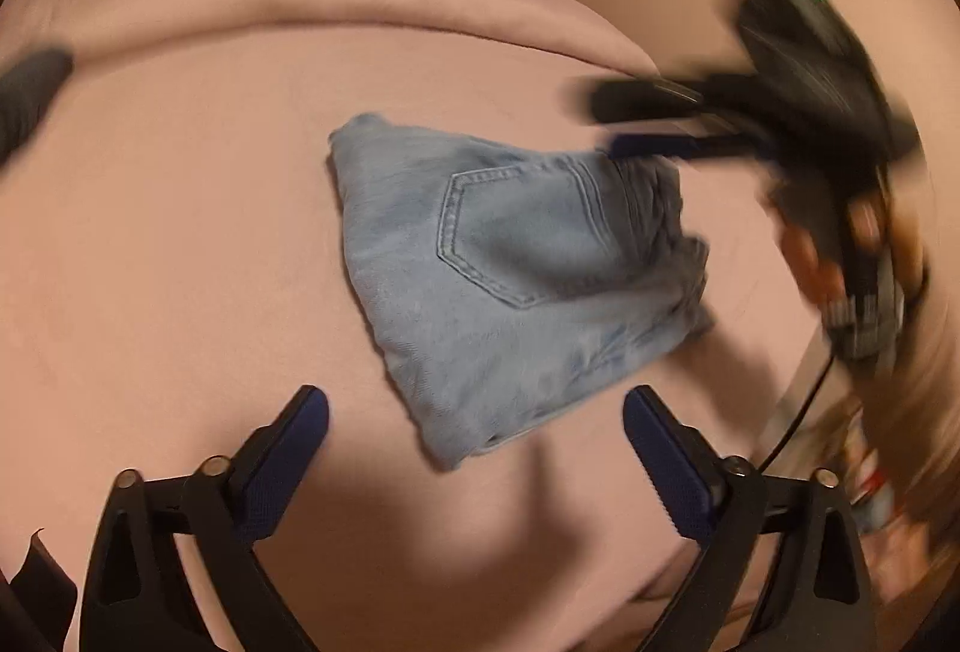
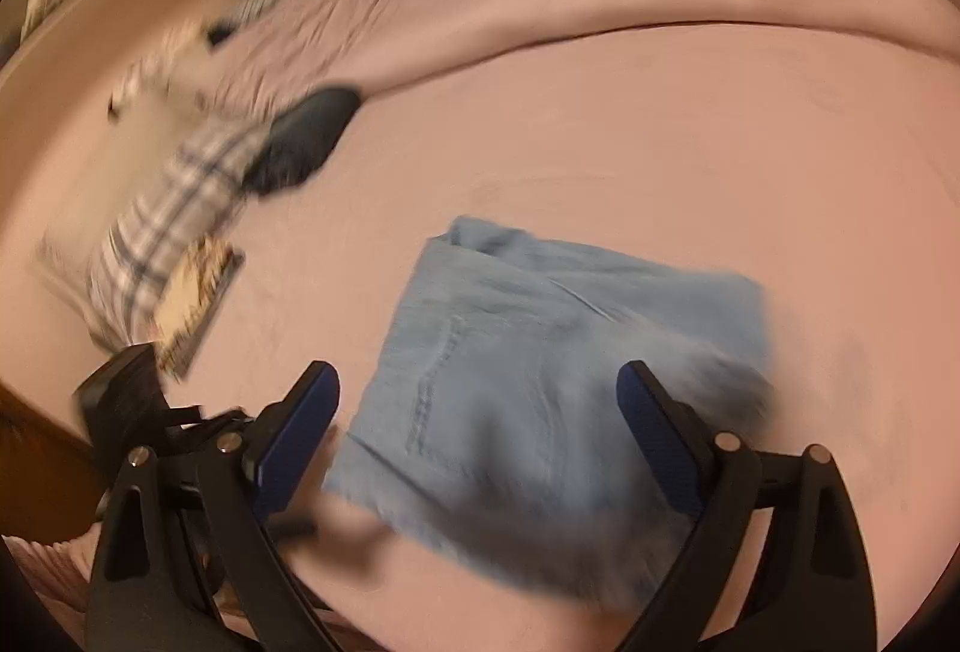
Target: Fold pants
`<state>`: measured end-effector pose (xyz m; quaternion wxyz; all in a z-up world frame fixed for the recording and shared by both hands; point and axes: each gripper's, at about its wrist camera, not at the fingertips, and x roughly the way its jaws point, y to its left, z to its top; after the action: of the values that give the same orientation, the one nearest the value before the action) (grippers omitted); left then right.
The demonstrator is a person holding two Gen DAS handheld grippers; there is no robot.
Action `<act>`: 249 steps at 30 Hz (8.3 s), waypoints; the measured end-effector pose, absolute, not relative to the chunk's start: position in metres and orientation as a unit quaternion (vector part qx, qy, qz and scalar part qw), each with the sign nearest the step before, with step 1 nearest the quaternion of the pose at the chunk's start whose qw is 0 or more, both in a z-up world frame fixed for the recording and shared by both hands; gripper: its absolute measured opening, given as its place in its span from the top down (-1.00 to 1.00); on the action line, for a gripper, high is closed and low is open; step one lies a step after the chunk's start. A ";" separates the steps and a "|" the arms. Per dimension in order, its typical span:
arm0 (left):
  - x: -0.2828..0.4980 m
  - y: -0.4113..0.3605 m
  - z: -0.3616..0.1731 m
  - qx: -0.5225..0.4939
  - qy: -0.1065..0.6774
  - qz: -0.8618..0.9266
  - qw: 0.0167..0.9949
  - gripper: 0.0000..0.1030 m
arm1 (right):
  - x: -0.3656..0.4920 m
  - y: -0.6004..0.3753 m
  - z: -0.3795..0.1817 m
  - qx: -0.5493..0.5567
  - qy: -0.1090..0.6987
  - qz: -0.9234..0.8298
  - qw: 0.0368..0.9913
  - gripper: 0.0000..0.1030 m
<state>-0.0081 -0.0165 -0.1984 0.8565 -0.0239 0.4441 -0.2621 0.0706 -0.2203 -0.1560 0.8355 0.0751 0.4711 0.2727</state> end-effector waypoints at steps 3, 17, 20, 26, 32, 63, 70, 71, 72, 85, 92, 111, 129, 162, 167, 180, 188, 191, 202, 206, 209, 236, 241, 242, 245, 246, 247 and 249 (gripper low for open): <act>-0.015 -0.021 -0.201 0.029 0.435 -0.281 0.855 -0.27 | 0.092 -0.182 -0.170 0.047 0.505 0.295 0.810 -0.66; -0.014 -0.009 -0.214 0.029 0.428 -0.321 0.845 0.41 | 0.121 -0.141 -0.176 0.009 0.537 0.286 0.794 -0.56; -0.015 0.000 -0.211 0.005 0.424 -0.332 0.842 0.50 | 0.137 -0.140 -0.175 0.004 0.545 0.285 0.789 -0.56; -0.010 0.002 -0.215 -0.015 0.437 -0.329 0.837 0.77 | 0.164 -0.116 -0.193 -0.069 0.570 0.279 0.770 -0.40; -0.024 -0.002 -0.208 0.017 0.420 -0.305 0.854 0.85 | 0.168 -0.094 -0.208 -0.127 0.577 0.282 0.756 0.68; -0.001 0.005 -0.186 -0.047 0.421 -0.253 0.870 1.00 | 0.006 -0.177 -0.209 -0.030 0.554 0.365 0.748 0.68; -0.019 -0.025 -0.211 0.021 0.463 -0.281 0.840 1.00 | 0.008 -0.212 -0.175 -0.010 0.510 0.320 0.798 0.57; -0.020 -0.024 -0.210 0.019 0.468 -0.287 0.836 1.00 | 0.014 -0.226 -0.176 0.001 0.510 0.302 0.805 0.53; -0.021 -0.019 -0.208 0.008 0.473 -0.292 0.831 1.00 | 0.018 -0.238 -0.180 0.005 0.513 0.274 0.813 0.56; 0.022 0.044 -0.196 -0.247 0.463 -0.244 0.816 -0.64 | 0.007 -0.362 -0.181 0.233 0.469 0.210 0.826 -0.63; 0.067 0.032 -0.229 -0.324 0.507 -0.252 0.758 -0.64 | 0.032 -0.382 -0.222 0.360 0.480 0.215 0.771 -0.65; 0.087 0.035 -0.255 -0.345 0.550 -0.267 0.713 0.49 | 0.064 -0.335 -0.234 0.290 0.524 0.239 0.764 -0.08; 0.115 0.079 -0.165 -0.224 0.450 -0.212 0.838 0.72 | 0.105 -0.246 -0.143 0.161 0.433 0.292 0.838 0.19; 0.232 0.131 -0.210 -0.159 0.476 -0.111 0.858 0.54 | 0.276 -0.171 -0.227 0.156 0.502 0.246 0.814 -0.35; 0.200 0.119 -0.177 -0.086 0.441 -0.099 0.888 0.49 | 0.263 -0.181 -0.178 0.120 0.431 0.219 0.867 -0.35; 0.207 0.075 -0.197 -0.007 0.455 -0.089 0.886 0.09 | 0.271 -0.121 -0.175 -0.095 0.428 0.180 0.881 0.08; 0.210 0.078 -0.213 0.006 0.469 -0.083 0.879 0.08 | 0.291 -0.149 -0.196 -0.027 0.479 0.178 0.859 -0.25; 0.212 0.078 -0.212 0.003 0.471 -0.084 0.878 0.07 | 0.276 -0.145 -0.185 -0.035 0.450 0.176 0.875 -0.19; 0.209 0.072 -0.206 0.023 0.480 -0.063 0.875 0.06 | 0.240 -0.143 -0.199 -0.078 0.446 0.194 0.870 0.01; 0.187 0.070 -0.173 0.013 0.461 -0.056 0.886 0.06 | 0.241 -0.146 -0.184 -0.055 0.456 0.194 0.867 -0.02; 0.164 0.068 -0.135 0.010 0.441 -0.048 0.896 -0.01 | 0.215 -0.148 -0.150 -0.056 0.427 0.190 0.882 -0.21; 0.035 0.050 0.019 0.014 0.391 0.026 0.920 -0.86 | 0.070 -0.154 0.016 -0.069 0.349 0.158 0.921 -0.98; 0.034 0.049 0.018 0.016 0.391 0.031 0.920 -0.86 | 0.069 -0.152 0.017 -0.073 0.355 0.155 0.919 -0.98; 0.033 0.048 0.018 0.017 0.390 0.031 0.920 -0.86 | 0.070 -0.152 0.017 -0.074 0.356 0.155 0.919 -0.98; 0.032 0.049 0.018 0.016 0.391 0.032 0.920 -0.86 | 0.070 -0.151 0.016 -0.073 0.359 0.153 0.918 -0.98; 0.032 0.049 0.018 0.017 0.391 0.033 0.920 -0.86 | 0.070 -0.151 0.016 -0.074 0.359 0.153 0.918 -0.98; 0.032 0.049 0.017 0.017 0.391 0.035 0.920 -0.86 | 0.070 -0.150 0.016 -0.076 0.358 0.152 0.918 -0.98; 0.034 0.051 0.016 0.017 0.393 0.031 0.919 -0.86 | 0.071 -0.150 0.016 -0.078 0.358 0.152 0.918 -0.98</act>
<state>0.0337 0.0507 0.0157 0.9190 0.0167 0.3926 0.0309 0.0708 -0.1503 0.0156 0.9179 -0.0785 0.3583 0.1516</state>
